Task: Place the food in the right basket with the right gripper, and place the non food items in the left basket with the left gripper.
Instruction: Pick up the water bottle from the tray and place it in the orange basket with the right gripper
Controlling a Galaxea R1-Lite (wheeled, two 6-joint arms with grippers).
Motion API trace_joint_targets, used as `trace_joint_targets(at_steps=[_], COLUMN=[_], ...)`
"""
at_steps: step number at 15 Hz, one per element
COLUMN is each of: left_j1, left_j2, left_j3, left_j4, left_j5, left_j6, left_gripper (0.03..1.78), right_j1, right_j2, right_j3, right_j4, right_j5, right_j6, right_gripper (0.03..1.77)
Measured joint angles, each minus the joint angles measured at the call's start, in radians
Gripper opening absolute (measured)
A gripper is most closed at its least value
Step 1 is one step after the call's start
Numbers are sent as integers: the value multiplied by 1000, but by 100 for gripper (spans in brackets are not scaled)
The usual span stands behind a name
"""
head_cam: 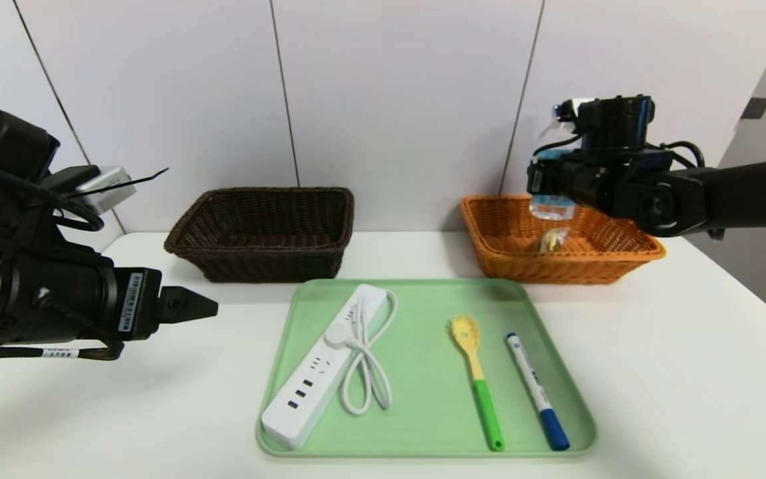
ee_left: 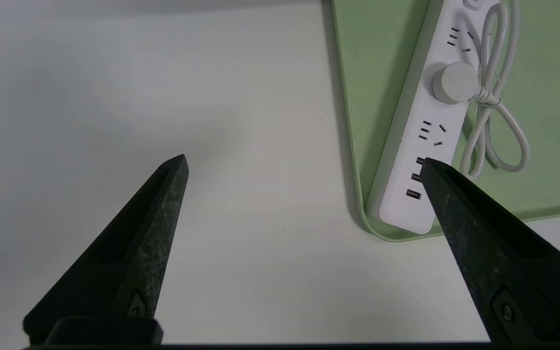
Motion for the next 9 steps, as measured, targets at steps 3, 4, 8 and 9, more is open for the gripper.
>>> trace_joint_targets(at_steps=[3, 4, 8, 9], left_j1=[0, 0, 0, 0], left_j2=[9, 13, 26, 28], left_j3=[-2, -3, 0, 2], left_j4=[-1, -1, -19, -25], left_j5=[0, 0, -1, -1], left_j6=[-3, -4, -6, -5], left_gripper=[169, 169, 169, 169], right_j1=[0, 0, 4, 5], right_j2=[41, 54, 106, 117], right_j3=[3, 2, -5, -12], right_j4=[-44, -64, -90, -90], right_j5=[1, 1, -1, -1], right_j6=[-2, -3, -10, -9], right_gripper=[86, 86, 86, 86])
